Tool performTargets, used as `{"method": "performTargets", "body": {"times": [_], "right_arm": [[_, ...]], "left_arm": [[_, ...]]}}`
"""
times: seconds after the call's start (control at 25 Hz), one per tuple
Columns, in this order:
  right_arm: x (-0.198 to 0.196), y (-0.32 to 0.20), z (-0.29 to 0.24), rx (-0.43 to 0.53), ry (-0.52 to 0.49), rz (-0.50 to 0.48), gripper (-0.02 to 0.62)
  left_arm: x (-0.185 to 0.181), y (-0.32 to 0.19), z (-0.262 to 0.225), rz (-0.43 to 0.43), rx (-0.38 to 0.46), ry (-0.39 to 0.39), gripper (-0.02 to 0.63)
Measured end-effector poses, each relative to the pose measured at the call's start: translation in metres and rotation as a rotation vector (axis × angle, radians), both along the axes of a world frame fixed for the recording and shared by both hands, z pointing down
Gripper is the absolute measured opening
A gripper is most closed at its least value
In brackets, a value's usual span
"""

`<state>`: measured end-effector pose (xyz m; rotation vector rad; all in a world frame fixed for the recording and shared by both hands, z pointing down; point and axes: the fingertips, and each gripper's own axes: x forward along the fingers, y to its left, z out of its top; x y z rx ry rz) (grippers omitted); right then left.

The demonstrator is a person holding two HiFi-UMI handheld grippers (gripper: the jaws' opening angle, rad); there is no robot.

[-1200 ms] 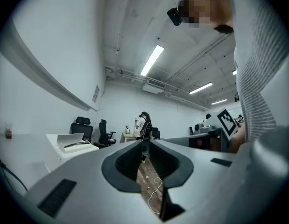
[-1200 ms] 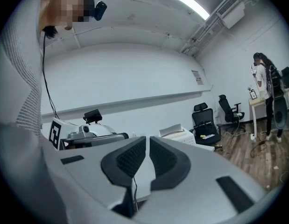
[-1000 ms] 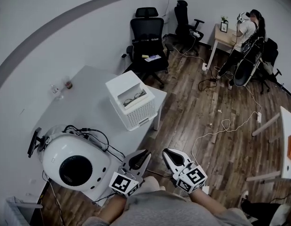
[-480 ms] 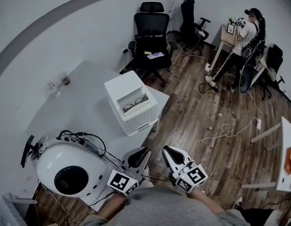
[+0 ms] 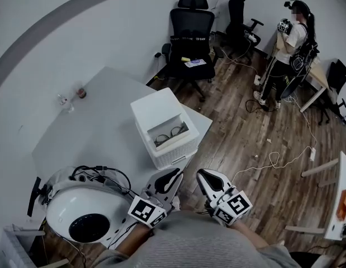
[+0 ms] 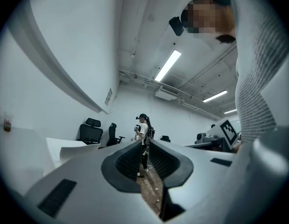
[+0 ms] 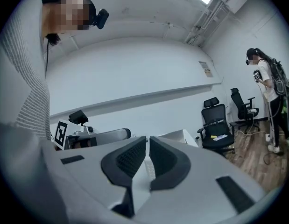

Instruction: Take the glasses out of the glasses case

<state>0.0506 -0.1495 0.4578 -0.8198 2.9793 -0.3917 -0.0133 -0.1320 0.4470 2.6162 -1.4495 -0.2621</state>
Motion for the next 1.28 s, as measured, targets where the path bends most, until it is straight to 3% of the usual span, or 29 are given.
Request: {"method": "performTargets", "body": {"times": [0.4, 0.68, 0.92, 1.28], "right_arm": [[-0.034, -0.051, 0.011, -0.005, 0.009, -0.038, 0.015], [-0.054, -0.067, 0.016, -0.026, 0.02, -0.162, 0.017], [-0.061, -0.074, 0.027, -0.048, 0.033, -0.21, 0.017], [-0.062, -0.112, 0.038, -0.074, 0.037, -0.151, 0.028]], "left_arm": [[-0.042, -0.033, 0.005, -0.081, -0.029, -0.039, 0.054], [-0.058, -0.056, 0.009, -0.166, -0.056, -0.088, 0.054], [-0.074, -0.074, 0.012, -0.213, -0.048, -0.117, 0.054], [-0.088, -0.077, 0.017, -0.263, -0.05, -0.112, 0.054]]}}
